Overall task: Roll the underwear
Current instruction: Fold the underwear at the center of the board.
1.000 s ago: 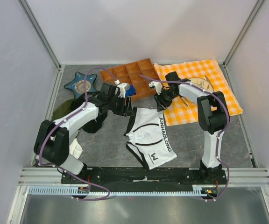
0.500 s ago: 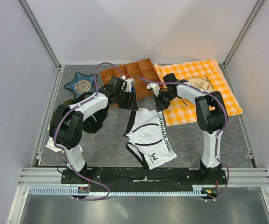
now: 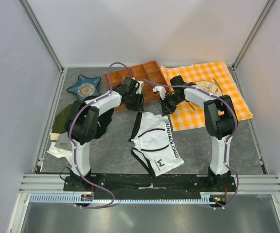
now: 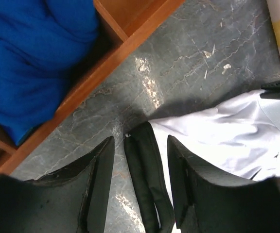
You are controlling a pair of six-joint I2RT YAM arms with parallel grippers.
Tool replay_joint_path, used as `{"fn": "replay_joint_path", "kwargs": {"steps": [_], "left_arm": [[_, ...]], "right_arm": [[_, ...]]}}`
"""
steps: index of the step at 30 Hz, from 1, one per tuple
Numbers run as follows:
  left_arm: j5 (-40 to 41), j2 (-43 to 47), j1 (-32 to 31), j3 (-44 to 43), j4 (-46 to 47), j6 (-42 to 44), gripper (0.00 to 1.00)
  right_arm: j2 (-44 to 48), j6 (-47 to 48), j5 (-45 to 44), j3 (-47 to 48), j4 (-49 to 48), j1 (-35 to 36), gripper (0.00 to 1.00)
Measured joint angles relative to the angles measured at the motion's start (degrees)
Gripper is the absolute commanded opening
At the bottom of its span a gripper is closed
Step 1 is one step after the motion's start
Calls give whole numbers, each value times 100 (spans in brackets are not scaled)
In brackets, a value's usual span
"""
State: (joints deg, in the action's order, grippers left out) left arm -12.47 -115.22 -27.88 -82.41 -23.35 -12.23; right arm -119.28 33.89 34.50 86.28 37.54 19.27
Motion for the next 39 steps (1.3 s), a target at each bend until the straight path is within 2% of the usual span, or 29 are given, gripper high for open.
{"fn": "replay_joint_path", "kwargs": {"steps": [3, 8, 11, 12, 14, 22, 27, 35, 39], "left_arm": [[157, -197, -39, -197, -127, 15, 50], [295, -426, -87, -356, -302, 24, 39], [332, -431, -101, -391, -382, 33, 24], [334, -435, -105, -391, -407, 37, 7], [339, -457, -111, -391, -442, 48, 2], [341, -319, -114, -269, -341, 55, 2], [522, 354, -114, 149, -153, 52, 2], [901, 1521, -57, 326, 297, 55, 2], [962, 1886, -24, 468, 472, 57, 2]], "right_arm": [[2, 0, 20, 0, -2, 0, 4], [2, 0, 39, 0, -2, 0, 4], [2, 0, 46, 0, -2, 0, 4], [2, 0, 48, 0, -2, 0, 4], [2, -2, 55, 0, -2, 0, 4], [42, -4, 85, 0, 0, 2, 3], [186, -7, 44, 72, 50, 7, 3], [343, -20, 9, 1213, 138, 24, 2], [673, 46, 111, 1349, 153, 44, 2]]}}
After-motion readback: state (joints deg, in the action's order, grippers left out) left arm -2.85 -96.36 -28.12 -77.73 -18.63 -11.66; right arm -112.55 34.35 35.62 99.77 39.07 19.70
